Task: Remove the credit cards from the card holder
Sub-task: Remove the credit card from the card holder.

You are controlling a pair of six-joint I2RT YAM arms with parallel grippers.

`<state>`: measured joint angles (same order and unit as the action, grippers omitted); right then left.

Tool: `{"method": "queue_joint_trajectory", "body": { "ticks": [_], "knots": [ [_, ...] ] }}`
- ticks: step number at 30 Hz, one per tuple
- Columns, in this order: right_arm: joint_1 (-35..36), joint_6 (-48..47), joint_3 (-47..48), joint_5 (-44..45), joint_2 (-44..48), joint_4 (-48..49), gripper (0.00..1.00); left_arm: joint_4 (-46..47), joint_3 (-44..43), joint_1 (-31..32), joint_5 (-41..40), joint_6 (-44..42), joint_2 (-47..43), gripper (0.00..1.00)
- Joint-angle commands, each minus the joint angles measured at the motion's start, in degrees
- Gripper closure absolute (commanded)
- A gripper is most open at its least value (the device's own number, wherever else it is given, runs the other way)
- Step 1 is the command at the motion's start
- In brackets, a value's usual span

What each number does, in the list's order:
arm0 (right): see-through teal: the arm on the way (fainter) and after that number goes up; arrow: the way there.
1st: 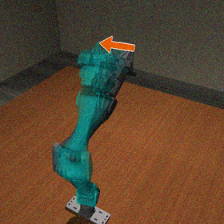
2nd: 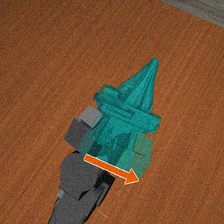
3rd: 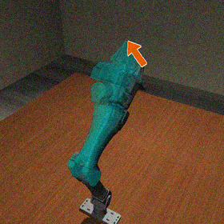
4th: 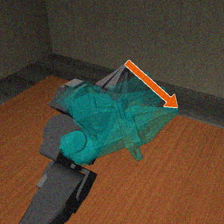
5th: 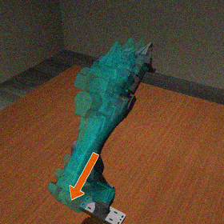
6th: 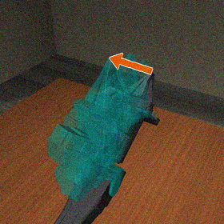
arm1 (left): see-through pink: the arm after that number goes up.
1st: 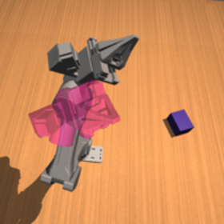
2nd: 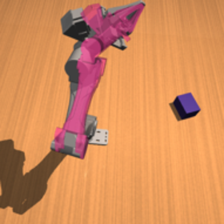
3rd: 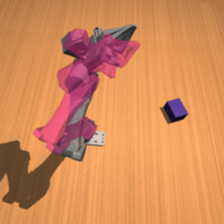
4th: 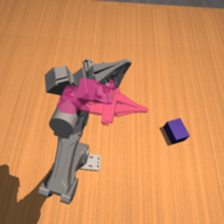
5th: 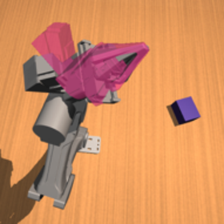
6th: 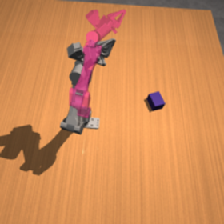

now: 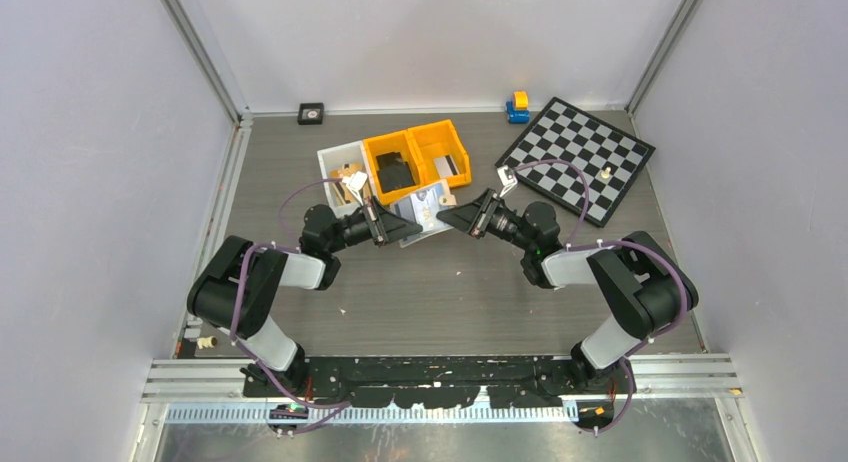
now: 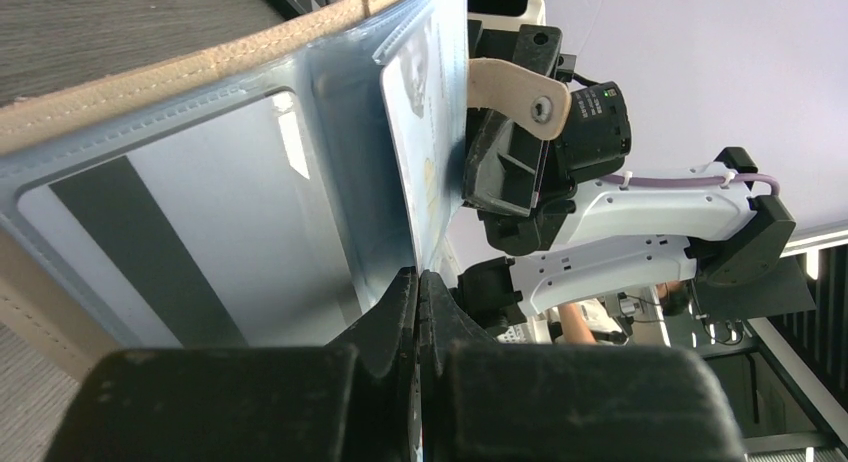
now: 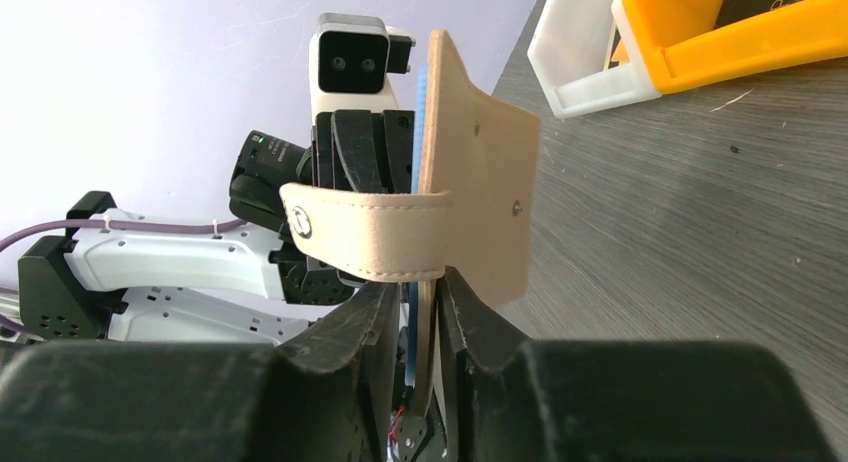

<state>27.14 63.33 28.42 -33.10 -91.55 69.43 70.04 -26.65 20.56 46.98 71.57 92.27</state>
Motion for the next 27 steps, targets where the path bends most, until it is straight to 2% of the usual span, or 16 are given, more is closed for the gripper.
{"method": "queue_joint_trajectory", "body": {
  "ticks": [1, 4, 7, 27],
  "knots": [
    [-0.33, 0.64, 0.67, -0.38, 0.71, 4.97, 0.78, 2.77, -0.06, -0.43, -0.22, -0.55, -0.39, 1.0],
    [-0.53, 0.8, 0.59, -0.3, 0.78, 4.88, 0.93, 2.63, -0.05, -0.43, -0.22, -0.61, -0.36, 1.0],
    [-0.8, 1.1, 0.45, -0.13, 0.85, 5.11, 0.99, 2.49, 0.02, -0.52, -0.22, -0.73, -0.34, 1.0],
    [-1.65, 1.53, -0.12, 0.49, 0.83, 5.28, 0.99, 3.21, 0.64, -1.66, -0.18, -0.12, -0.35, 1.0]
  ]
}}
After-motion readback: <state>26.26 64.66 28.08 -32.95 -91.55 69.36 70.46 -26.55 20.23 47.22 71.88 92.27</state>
